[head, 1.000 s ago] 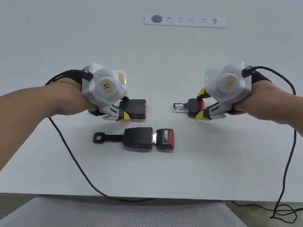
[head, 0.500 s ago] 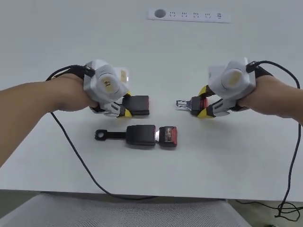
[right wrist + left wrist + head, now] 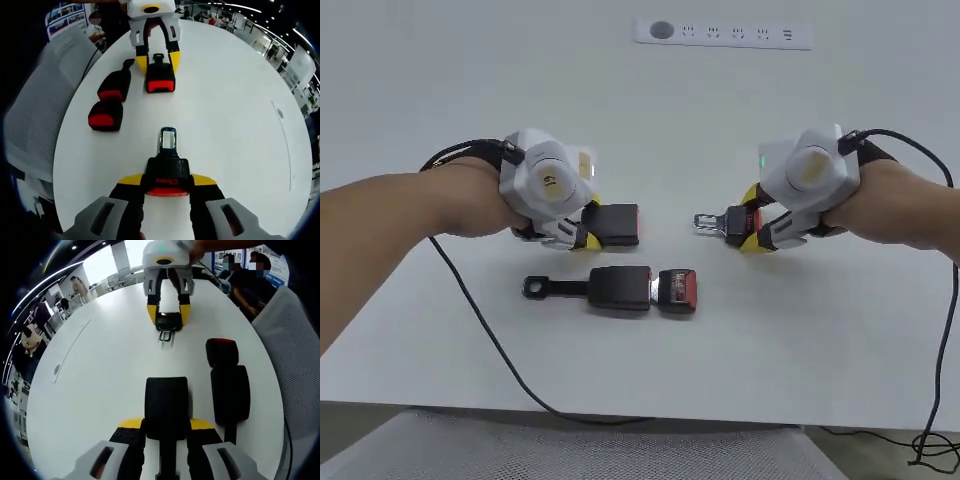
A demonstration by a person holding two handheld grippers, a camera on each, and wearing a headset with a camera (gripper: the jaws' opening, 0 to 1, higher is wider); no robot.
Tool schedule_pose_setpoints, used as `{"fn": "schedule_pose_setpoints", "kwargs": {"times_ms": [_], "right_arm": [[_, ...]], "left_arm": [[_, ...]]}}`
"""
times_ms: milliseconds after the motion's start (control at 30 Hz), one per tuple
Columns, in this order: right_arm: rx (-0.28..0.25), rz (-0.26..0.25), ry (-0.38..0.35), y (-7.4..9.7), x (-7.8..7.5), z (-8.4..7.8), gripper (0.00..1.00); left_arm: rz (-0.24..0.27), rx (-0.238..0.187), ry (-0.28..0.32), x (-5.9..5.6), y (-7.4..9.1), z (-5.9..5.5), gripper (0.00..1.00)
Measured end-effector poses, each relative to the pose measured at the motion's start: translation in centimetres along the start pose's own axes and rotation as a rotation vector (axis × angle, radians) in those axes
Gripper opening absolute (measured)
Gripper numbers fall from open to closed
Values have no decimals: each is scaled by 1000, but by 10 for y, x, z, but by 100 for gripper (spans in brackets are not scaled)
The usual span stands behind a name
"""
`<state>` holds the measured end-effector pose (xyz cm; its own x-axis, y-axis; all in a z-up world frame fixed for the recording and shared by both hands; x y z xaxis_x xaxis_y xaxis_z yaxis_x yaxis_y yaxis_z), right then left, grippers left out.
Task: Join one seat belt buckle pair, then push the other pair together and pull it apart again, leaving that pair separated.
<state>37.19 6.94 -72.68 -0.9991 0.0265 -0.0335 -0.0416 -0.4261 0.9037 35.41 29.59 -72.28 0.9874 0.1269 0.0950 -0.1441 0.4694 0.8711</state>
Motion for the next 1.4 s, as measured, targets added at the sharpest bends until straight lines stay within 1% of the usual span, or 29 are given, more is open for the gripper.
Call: {"fn": "schedule_pose_setpoints", "kwargs": {"times_ms": [233, 433, 600, 700, 767, 867, 1033, 1067, 1100, 1267, 1400], "right_arm": [[-1, 0, 5, -1, 4, 4, 31], [-5, -9, 11, -4, 5, 10, 31], [-13, -8, 19, -10, 13, 23, 31], [-22, -12, 25, -15, 16, 34, 31], [-27, -12, 22, -17, 14, 38, 31], [-34, -12, 28, -20, 18, 46, 31], [-36, -20, 33, -25, 18, 57, 31], [-36, -23, 27, -25, 17, 59, 31], [-37, -29, 24, -26, 14, 60, 31], [-33, -33, 41, -28, 19, 68, 31], [-36, -32, 54, -28, 18, 72, 31]], "left_arm": [[-3, 2, 2, 1, -1, -1, 33], [-13, 8, -14, -1, -2, 0, 33], [-11, 6, -6, 0, -3, 1, 33], [-9, 4, -4, -1, -3, 2, 33], [-9, 2, -4, -1, -3, 1, 33], [-9, 2, -6, -1, -3, 1, 33], [-9, 7, -9, -2, -2, 2, 33], [-8, 7, -8, -2, -2, 2, 33], [-7, 8, -9, -3, -2, 2, 33], [-6, 5, -8, -3, -2, 0, 33], [-9, 4, -12, -3, -2, 2, 33]]}}
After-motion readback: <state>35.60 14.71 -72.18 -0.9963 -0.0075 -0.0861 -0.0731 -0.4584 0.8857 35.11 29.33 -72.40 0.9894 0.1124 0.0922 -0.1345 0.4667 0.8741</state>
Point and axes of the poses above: the centre of the closed fingertips' face, and the gripper's own axes: y roughly backward along the fingers, x roughly to its left, z roughly out of its top, the point moved 6 cm from there along y, roughly backward along the fingers, and after that the axes turned 1 degree about x, right-handed, at the moved point
